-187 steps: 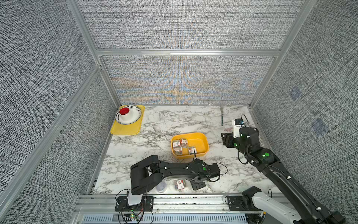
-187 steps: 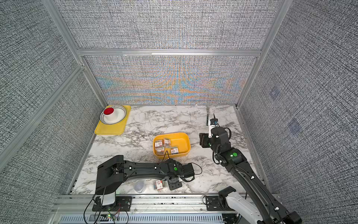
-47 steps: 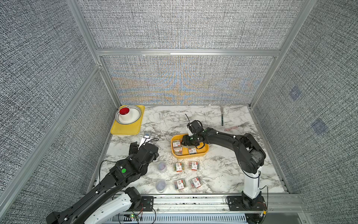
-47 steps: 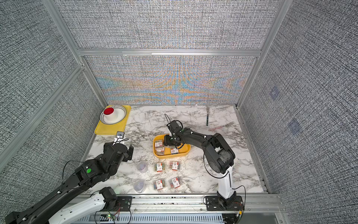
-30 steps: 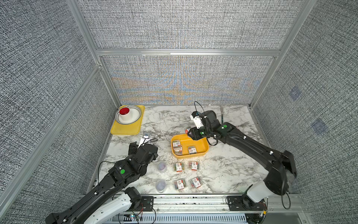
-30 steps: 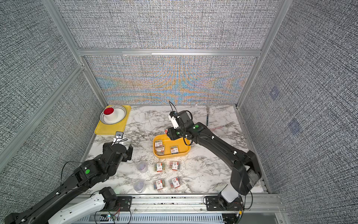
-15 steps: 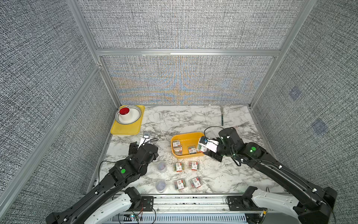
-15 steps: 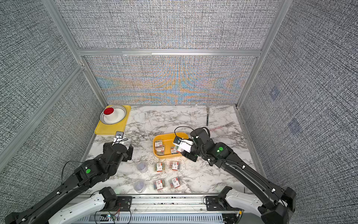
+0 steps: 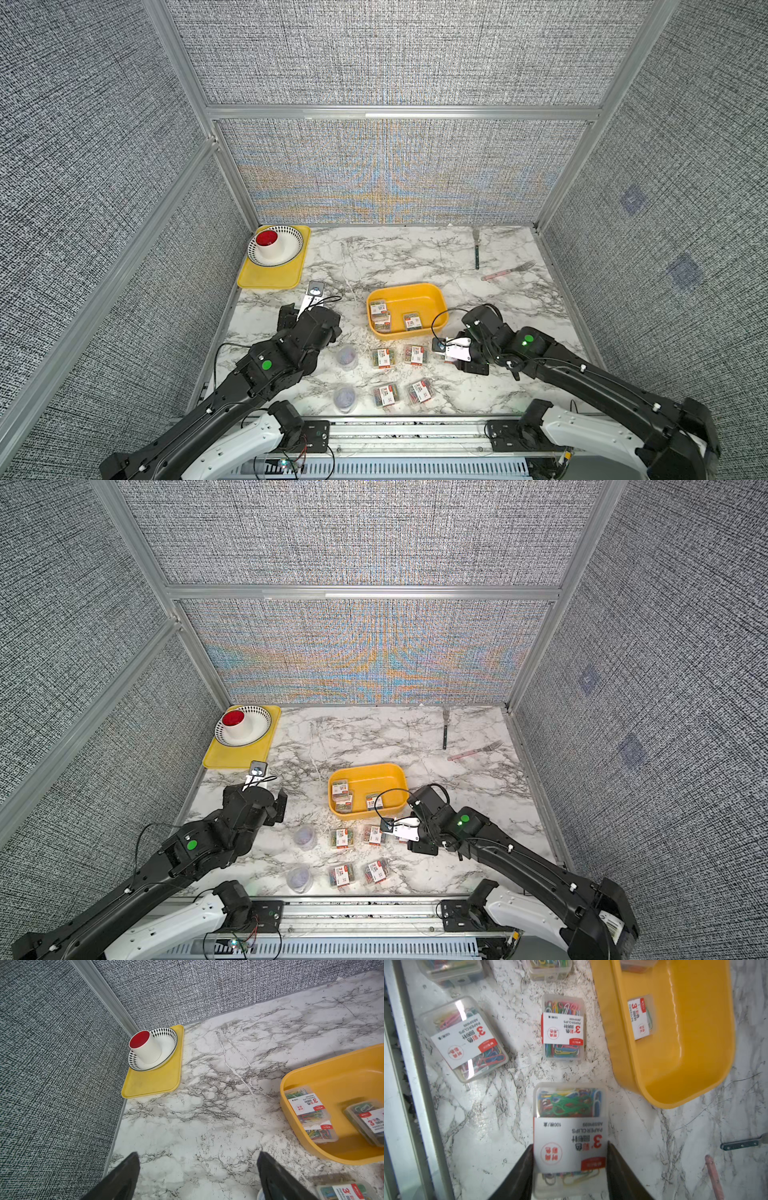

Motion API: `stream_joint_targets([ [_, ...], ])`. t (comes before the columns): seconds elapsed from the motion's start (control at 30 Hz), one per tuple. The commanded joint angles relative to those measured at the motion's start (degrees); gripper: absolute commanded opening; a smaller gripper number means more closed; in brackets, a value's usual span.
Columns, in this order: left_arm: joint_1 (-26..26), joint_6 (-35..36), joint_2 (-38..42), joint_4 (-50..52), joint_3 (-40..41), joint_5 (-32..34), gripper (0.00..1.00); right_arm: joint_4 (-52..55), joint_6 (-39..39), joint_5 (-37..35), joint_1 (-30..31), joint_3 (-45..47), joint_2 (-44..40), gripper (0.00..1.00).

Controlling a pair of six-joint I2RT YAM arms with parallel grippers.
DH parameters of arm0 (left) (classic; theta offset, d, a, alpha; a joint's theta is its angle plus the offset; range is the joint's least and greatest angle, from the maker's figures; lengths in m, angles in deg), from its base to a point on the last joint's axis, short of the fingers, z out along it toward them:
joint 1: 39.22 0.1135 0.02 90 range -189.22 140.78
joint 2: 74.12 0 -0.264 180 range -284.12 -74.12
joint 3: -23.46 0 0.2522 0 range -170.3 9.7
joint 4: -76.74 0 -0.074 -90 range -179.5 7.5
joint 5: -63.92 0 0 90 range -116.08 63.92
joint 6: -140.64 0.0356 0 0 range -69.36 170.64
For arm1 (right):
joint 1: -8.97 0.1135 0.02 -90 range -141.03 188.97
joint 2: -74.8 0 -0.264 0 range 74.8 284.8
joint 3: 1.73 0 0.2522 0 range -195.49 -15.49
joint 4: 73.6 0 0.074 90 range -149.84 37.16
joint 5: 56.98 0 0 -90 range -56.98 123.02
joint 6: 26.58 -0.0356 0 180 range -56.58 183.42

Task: Take the paper clips out of the storage box
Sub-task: Place the boxed paper clips at the center of the board.

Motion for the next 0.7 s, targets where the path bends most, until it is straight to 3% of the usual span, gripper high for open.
stream_joint_targets([
  [0.0,0.09,-0.32,-0.33,-1.15,-0.11,-0.35,0.91,-2.62,0.92,-2.01,0.34,2.29,-0.14,0.43],
  [0.67,0.09,0.02,0.13,-1.28,-0.11,-0.20,0.91,-14.66,5.30,-4.63,0.43,6.76,8.18,0.44],
])
